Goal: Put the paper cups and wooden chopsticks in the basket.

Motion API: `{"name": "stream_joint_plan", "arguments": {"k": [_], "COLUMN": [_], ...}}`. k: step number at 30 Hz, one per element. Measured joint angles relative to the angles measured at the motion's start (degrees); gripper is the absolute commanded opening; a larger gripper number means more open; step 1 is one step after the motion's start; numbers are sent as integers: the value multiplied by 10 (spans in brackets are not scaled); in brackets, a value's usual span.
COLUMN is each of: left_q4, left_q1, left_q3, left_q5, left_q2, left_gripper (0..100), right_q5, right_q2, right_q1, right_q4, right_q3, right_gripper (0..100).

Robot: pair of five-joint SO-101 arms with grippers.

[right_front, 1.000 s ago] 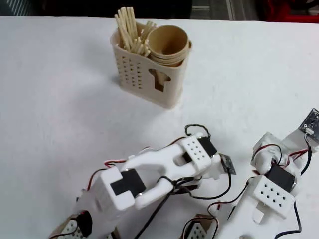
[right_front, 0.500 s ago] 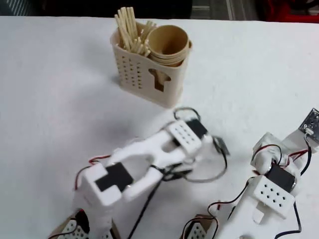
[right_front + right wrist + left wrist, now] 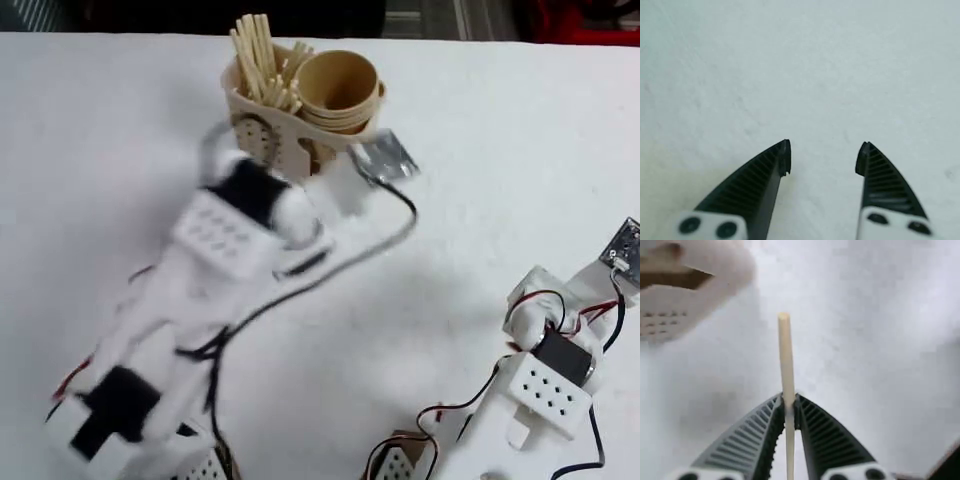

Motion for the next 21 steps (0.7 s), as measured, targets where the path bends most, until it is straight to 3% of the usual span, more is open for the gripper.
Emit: {"name": "stream_joint_plan", "arguments": {"k": [6,11,16,21], "left_q4": [-38,-123,-237,-320], "left_q1": [-83,-125,-132,-149], "left_q3": [-156,-250,-285,-288], "left_q5": [1,55,74,149], "left_q2": [-32,-33,-34,-34], "left_gripper": [23,23,23,23], "right_q5": [0,0,0,0], "right_q2": [0,0,0,0], "right_q1": [0,-1,-1,-1], "right_q4": [0,0,0,0], "right_q3": [0,0,0,0], "right_gripper": [222,222,222,222]}}
